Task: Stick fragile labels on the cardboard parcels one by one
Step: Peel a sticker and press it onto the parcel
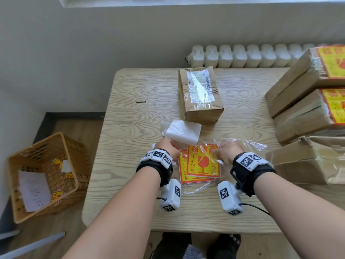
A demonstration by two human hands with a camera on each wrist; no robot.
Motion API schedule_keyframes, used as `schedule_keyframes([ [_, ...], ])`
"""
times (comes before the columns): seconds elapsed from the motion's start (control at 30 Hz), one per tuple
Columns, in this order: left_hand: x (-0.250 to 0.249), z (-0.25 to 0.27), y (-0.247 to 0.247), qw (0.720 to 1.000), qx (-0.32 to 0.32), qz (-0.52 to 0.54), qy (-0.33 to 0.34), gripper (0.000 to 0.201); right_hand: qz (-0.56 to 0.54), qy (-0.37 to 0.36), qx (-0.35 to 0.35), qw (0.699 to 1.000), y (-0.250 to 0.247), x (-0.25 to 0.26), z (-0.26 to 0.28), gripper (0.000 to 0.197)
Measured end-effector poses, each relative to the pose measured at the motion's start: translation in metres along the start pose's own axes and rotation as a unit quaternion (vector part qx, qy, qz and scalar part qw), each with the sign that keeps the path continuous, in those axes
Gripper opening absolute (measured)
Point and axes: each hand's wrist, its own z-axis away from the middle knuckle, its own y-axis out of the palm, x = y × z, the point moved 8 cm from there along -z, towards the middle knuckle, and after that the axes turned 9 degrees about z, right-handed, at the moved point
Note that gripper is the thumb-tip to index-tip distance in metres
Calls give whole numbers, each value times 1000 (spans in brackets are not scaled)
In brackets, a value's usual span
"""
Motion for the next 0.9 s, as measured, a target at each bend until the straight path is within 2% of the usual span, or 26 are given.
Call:
schedule_keyframes([
  [0.07,-10,3,-8,997,-52,-55,35,6,3,-5,3,1000,0,2,0,19],
  [0.1,-14,4,-5,996,-49,-54,44,8,9,-10,5,1000,-1,3,-1,18],
  [0.23,-17,11,26,998,54,-39,12,10,73,-28,19,997,-7,6,6,18],
  [0.4,-23,9,36,993,42,-107,-15,23,114,-51,29,992,-28,8,19,24],
  [0.53,-25,14,42,982,25,-184,-16,23,103,-88,-7,991,-57,12,35,31],
  [0.67,-29,27,48,971,33,-236,-34,20,77,-112,-78,988,-95,19,55,39],
  [0.77,-30,36,55,966,52,-251,-43,45,49,-151,-141,977,-126,24,71,39],
  [0.8,-33,39,56,965,50,-255,-38,45,38,-163,-158,973,-135,26,77,40],
  [0.9,-44,50,55,970,46,-237,-30,13,16,-196,-179,964,-158,28,92,41],
])
